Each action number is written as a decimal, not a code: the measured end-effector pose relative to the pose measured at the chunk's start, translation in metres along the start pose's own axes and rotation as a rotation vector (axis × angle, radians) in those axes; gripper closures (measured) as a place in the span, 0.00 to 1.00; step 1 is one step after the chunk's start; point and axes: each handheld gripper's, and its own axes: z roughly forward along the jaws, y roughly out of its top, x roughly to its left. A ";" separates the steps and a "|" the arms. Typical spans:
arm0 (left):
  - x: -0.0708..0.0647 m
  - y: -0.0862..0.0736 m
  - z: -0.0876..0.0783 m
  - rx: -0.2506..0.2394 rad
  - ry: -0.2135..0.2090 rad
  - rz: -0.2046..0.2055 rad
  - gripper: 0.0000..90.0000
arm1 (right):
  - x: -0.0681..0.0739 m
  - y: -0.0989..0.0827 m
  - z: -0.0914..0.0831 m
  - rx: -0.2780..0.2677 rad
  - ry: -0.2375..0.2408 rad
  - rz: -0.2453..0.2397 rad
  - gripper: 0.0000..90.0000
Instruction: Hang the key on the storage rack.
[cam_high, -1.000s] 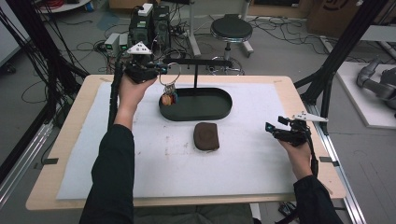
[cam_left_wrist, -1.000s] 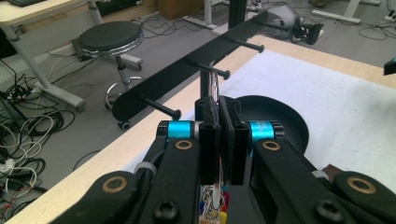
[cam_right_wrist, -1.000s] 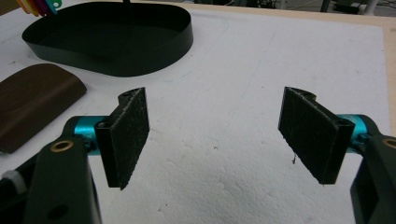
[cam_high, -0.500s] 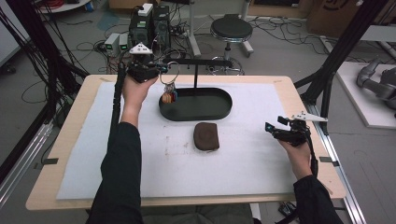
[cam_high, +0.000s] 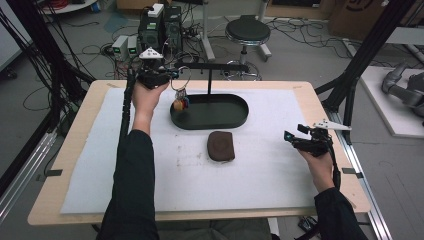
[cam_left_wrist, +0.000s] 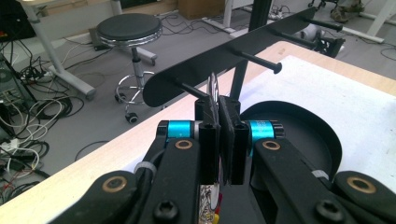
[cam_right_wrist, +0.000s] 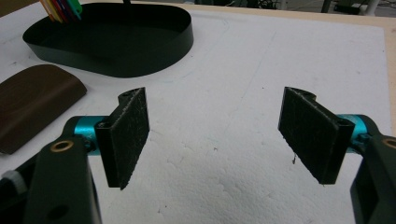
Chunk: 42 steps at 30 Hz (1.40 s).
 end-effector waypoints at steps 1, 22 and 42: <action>0.001 0.000 0.000 -0.002 -0.002 -0.002 0.96 | 0.000 0.000 0.000 0.000 0.000 0.001 0.28; 0.007 -0.010 0.001 -0.024 0.025 -0.021 0.96 | 0.001 0.000 0.000 -0.004 -0.004 -0.008 0.28; 0.001 -0.012 -0.002 0.014 0.121 0.017 0.78 | 0.001 0.001 -0.001 -0.009 -0.006 -0.012 0.28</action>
